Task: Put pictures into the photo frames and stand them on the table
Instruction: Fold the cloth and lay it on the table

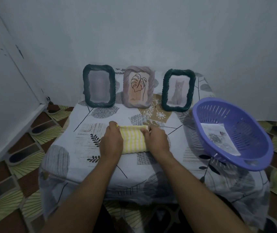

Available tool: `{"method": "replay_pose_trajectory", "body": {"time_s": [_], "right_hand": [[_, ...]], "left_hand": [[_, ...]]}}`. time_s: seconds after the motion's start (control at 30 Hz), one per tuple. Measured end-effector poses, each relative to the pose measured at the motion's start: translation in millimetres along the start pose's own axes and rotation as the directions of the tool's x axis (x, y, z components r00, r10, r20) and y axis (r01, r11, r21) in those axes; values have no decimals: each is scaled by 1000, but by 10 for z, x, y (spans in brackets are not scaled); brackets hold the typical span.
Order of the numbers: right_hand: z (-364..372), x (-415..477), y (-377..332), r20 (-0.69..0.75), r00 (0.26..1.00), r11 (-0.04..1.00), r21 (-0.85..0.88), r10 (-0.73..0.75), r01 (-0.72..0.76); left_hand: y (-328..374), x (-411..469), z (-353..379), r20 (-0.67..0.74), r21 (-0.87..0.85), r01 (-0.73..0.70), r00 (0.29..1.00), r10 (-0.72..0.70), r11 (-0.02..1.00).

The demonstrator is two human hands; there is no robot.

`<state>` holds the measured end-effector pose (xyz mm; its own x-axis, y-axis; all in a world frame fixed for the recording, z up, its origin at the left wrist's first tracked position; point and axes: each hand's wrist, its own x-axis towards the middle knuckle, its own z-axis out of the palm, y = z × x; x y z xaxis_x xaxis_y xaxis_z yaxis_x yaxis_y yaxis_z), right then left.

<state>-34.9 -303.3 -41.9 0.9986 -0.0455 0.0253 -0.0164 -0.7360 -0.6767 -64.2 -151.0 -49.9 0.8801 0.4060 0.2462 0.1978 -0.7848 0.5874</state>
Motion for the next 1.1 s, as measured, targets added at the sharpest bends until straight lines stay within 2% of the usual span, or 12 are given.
{"method": "replay_pose_trajectory", "body": {"time_s": [0.1,0.27,0.4,0.57,0.63,0.7,0.77,0.83,0.9,0.97,1.1], "right_hand": [[9,0,6,2,1000,998,-63,-1,1],[9,-9,12,15,1000,995,-102,-18,19],[10,-32,31,-21,999,975,-220,-41,35],[-18,-46,22,-110,991,948,-315,-73,35],[-32,-26,42,-119,992,957,-291,-33,-4],[-22,2,62,-113,994,956,-291,-1,-32],[-9,14,69,-103,995,956,-291,15,-45],[-12,17,64,-100,995,960,-277,22,-49],[-33,20,57,-91,995,962,-265,33,-57],[-55,32,61,-81,996,968,-244,45,-64],[-82,16,45,-51,995,963,-252,86,-96]], "left_hand": [[39,-52,-19,-35,88,8,999,-5,996],[78,-94,-52,-74,106,36,997,-28,994],[-25,-54,2,-108,320,-1,993,38,947],[-64,0,-14,-60,232,58,997,-45,971],[-70,25,-28,-47,254,0,999,12,967],[-69,58,-29,-55,340,-101,990,127,935],[-20,91,-51,-50,345,-216,968,247,913],[26,102,-51,74,293,-402,914,398,867],[21,92,-20,299,247,-554,824,482,795],[-16,79,25,469,248,-596,764,443,764],[-67,86,110,551,276,-570,753,358,774]]}}
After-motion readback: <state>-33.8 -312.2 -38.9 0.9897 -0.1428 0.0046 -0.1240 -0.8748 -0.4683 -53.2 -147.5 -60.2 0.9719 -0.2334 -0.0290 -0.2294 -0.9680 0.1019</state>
